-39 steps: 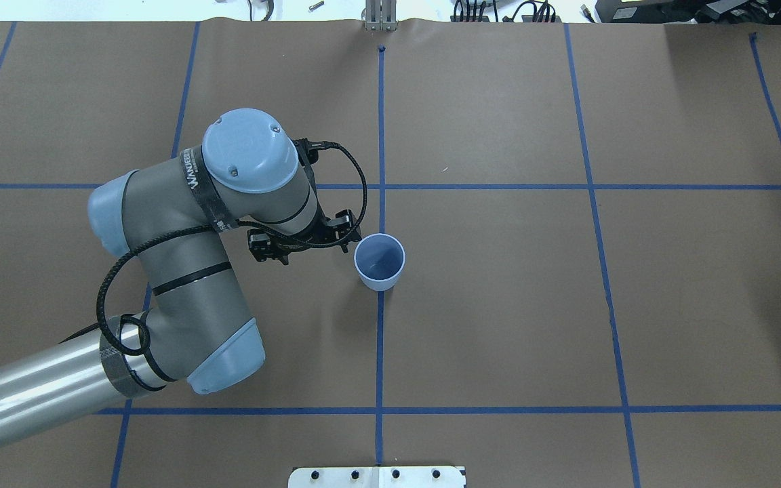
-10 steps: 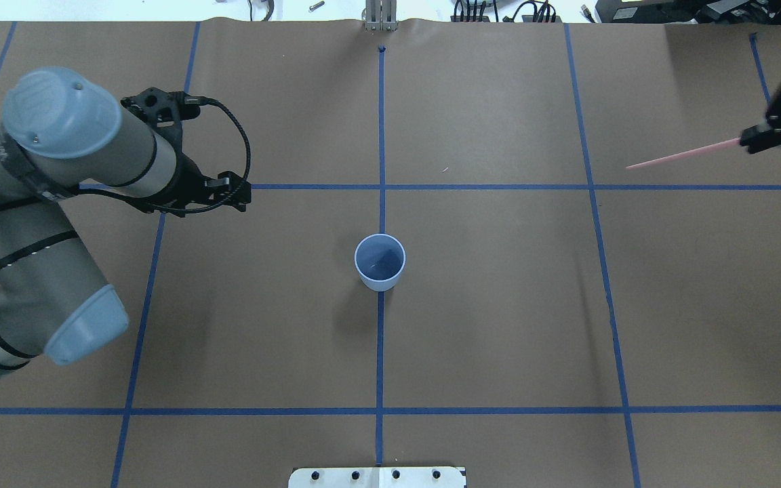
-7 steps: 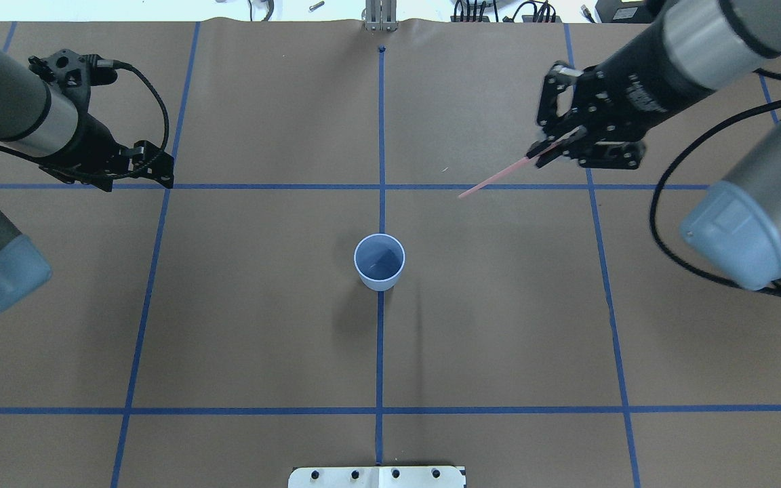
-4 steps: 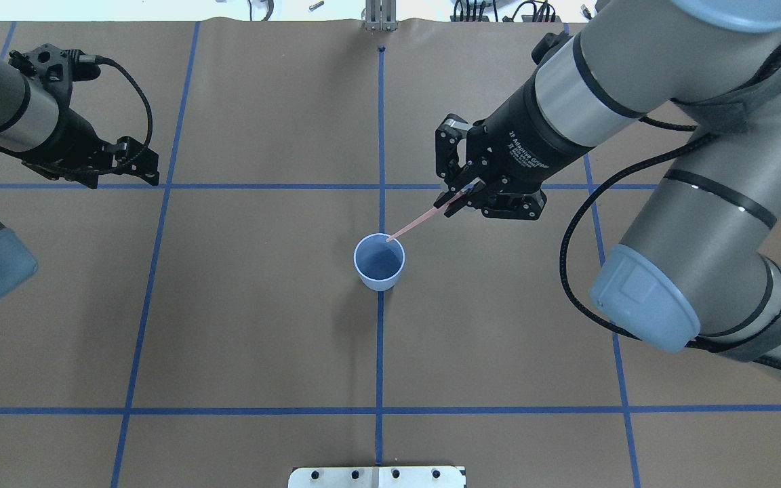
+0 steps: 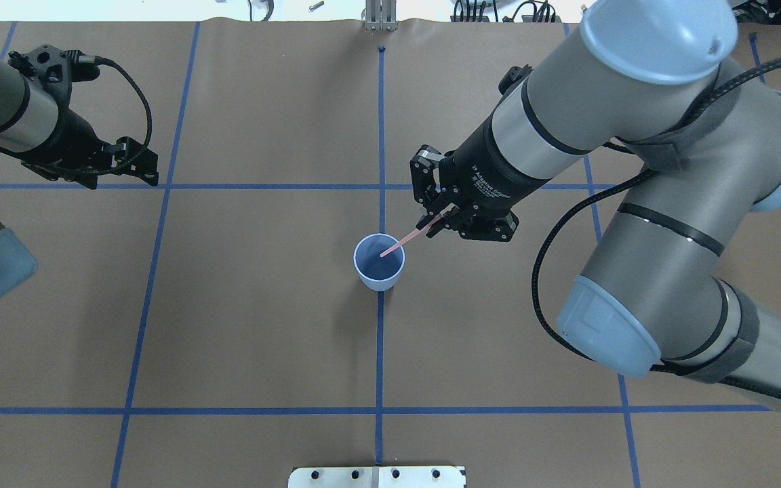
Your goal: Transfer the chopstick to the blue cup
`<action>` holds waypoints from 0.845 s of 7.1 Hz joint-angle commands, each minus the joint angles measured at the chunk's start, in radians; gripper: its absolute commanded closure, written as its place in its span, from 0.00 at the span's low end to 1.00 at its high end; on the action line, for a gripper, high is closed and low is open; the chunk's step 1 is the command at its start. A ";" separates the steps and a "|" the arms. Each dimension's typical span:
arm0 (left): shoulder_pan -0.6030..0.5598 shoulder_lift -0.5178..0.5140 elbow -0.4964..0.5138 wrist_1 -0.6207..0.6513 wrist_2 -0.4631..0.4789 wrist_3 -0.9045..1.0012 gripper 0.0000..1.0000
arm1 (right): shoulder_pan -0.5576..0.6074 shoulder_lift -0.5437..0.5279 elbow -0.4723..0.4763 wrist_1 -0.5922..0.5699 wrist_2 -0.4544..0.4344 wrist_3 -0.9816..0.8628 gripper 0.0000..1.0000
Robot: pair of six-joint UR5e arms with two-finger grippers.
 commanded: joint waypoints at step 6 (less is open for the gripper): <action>-0.011 0.000 -0.004 0.000 -0.002 0.003 0.02 | 0.137 -0.077 0.018 -0.003 0.062 -0.019 0.00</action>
